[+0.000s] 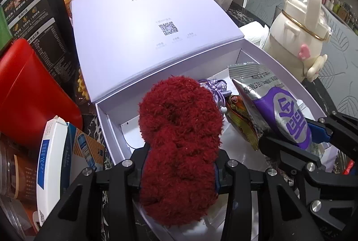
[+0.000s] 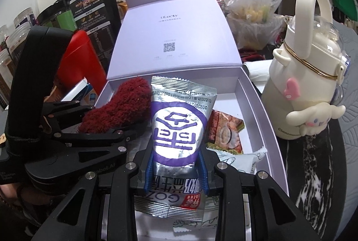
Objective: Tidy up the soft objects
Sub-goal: 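Release the scrunchie into the box with left tool while right tool releases snack bag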
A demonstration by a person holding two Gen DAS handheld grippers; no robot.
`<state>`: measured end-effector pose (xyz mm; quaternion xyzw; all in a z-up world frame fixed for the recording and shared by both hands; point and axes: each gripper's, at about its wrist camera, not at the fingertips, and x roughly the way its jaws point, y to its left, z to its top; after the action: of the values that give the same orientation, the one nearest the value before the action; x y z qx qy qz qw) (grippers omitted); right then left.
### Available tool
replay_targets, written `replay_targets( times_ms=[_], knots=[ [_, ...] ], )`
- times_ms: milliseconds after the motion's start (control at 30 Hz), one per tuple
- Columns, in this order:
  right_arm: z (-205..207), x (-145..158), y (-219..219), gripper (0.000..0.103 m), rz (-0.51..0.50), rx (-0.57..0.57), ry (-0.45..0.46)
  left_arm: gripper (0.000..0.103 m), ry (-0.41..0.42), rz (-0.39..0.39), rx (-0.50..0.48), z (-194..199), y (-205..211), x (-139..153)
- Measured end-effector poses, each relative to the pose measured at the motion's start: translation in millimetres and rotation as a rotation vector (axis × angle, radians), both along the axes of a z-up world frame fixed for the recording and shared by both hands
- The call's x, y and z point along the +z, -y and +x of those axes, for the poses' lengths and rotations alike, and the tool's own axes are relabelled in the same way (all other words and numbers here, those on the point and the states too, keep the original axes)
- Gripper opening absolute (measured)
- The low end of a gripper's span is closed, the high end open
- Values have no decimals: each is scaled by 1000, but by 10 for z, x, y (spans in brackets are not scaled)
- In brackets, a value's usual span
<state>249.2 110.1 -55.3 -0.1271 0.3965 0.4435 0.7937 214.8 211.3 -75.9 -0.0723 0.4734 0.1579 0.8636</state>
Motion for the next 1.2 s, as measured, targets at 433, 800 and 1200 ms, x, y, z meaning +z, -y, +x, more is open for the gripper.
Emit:
replay_targets(
  times_ms=[433, 800, 1200],
  knots=[
    [-35, 97, 71, 45, -14, -26, 20, 46, -24, -19, 51, 144, -18, 3],
    [-56, 232, 175, 50, -15, -58, 39, 64, 43, 14, 68, 43, 17, 235],
    [-206, 536, 338, 50, 18, -83, 93, 64, 110, 57, 72, -267, 111, 661]
  ],
)
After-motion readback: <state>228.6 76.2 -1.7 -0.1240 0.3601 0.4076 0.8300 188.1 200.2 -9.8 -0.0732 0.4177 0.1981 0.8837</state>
